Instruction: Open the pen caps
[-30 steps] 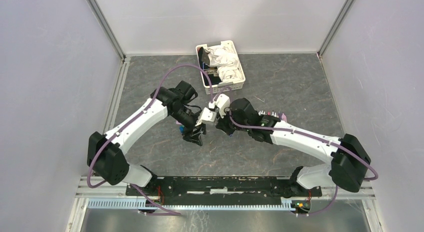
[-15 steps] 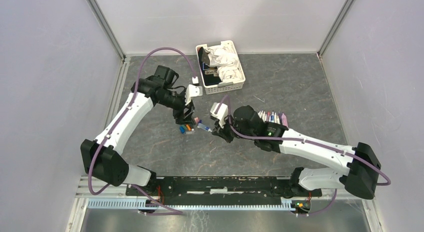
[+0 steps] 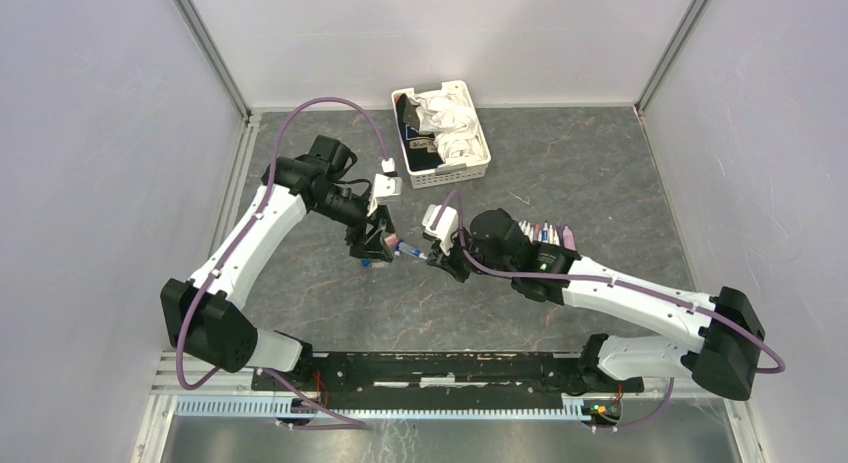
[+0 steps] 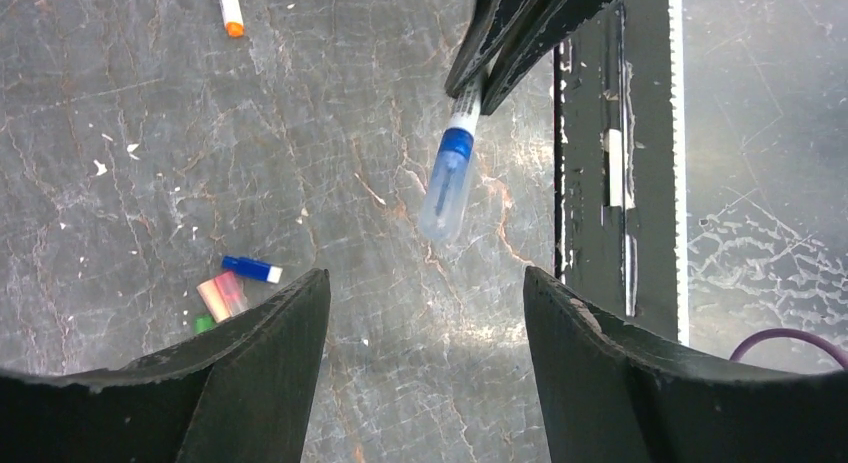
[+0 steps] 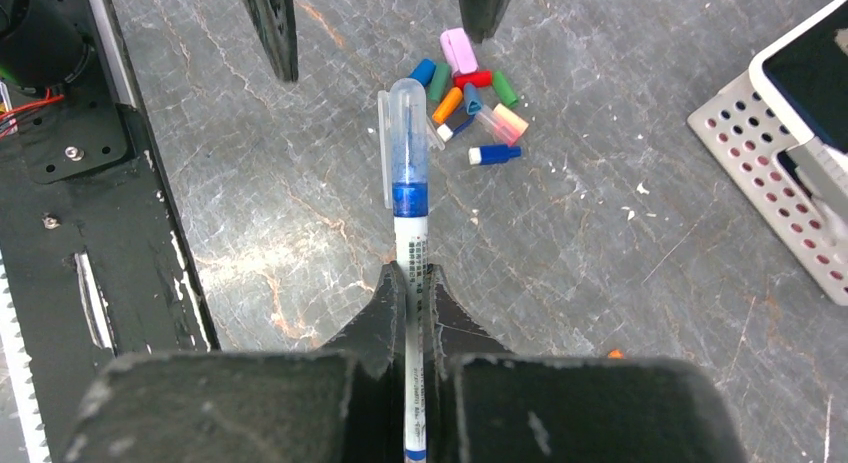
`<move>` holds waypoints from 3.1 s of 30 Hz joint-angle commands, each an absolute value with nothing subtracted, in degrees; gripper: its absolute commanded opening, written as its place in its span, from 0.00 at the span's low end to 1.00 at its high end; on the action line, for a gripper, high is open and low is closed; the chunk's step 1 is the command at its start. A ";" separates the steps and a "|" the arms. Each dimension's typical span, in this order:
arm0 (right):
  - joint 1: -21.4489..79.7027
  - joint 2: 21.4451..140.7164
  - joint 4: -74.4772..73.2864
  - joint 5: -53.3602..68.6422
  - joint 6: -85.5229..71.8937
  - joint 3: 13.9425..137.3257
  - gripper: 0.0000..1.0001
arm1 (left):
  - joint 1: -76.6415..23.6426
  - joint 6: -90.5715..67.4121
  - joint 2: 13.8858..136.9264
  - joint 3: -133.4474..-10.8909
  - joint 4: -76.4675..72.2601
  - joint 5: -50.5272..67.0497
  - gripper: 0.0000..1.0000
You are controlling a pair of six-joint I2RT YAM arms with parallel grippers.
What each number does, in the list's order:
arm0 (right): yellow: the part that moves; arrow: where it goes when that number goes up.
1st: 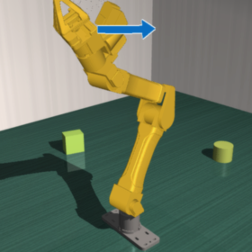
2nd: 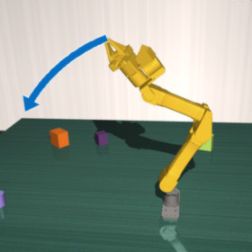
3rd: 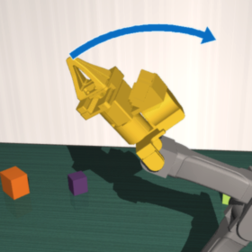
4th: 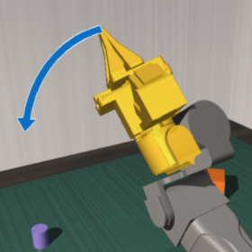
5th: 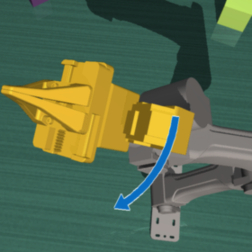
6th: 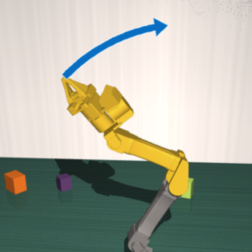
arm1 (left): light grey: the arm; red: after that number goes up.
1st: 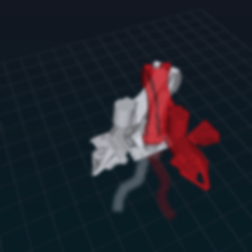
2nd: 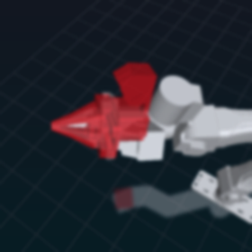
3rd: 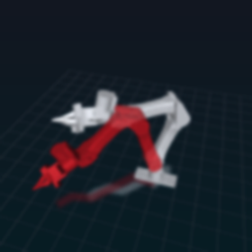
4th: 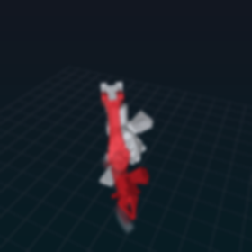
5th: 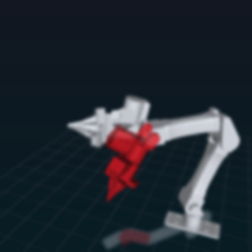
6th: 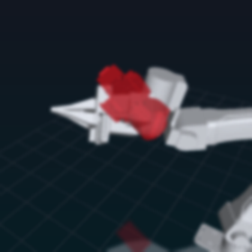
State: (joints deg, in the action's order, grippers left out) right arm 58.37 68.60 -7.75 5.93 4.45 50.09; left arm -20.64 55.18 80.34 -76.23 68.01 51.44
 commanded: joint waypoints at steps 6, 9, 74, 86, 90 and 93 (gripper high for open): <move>60.16 71.55 -7.93 2.87 9.41 57.32 0.00 | -23.27 42.79 78.90 -74.17 56.92 53.51 0.77; 60.64 72.45 -8.50 2.72 10.33 59.04 0.00 | -24.21 42.83 79.09 -73.86 57.16 53.35 0.75; 46.68 88.95 17.86 61.58 -33.51 55.86 0.00 | -34.82 68.86 70.44 -71.96 69.19 37.79 0.49; 46.42 90.86 5.88 62.58 -27.05 58.98 0.00 | -35.16 72.40 69.96 -78.14 73.99 28.77 0.67; 46.48 91.53 3.97 62.49 -25.87 60.34 0.00 | -36.17 71.93 70.41 -78.01 73.88 28.55 0.63; 46.69 91.86 3.94 62.49 -25.84 61.35 0.00 | -37.43 70.17 71.47 -78.09 73.83 29.68 0.60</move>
State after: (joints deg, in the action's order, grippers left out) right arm 46.50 91.55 4.21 61.52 -27.24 57.71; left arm -36.01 69.95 70.37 -76.44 72.75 29.47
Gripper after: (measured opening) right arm 0.120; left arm 0.623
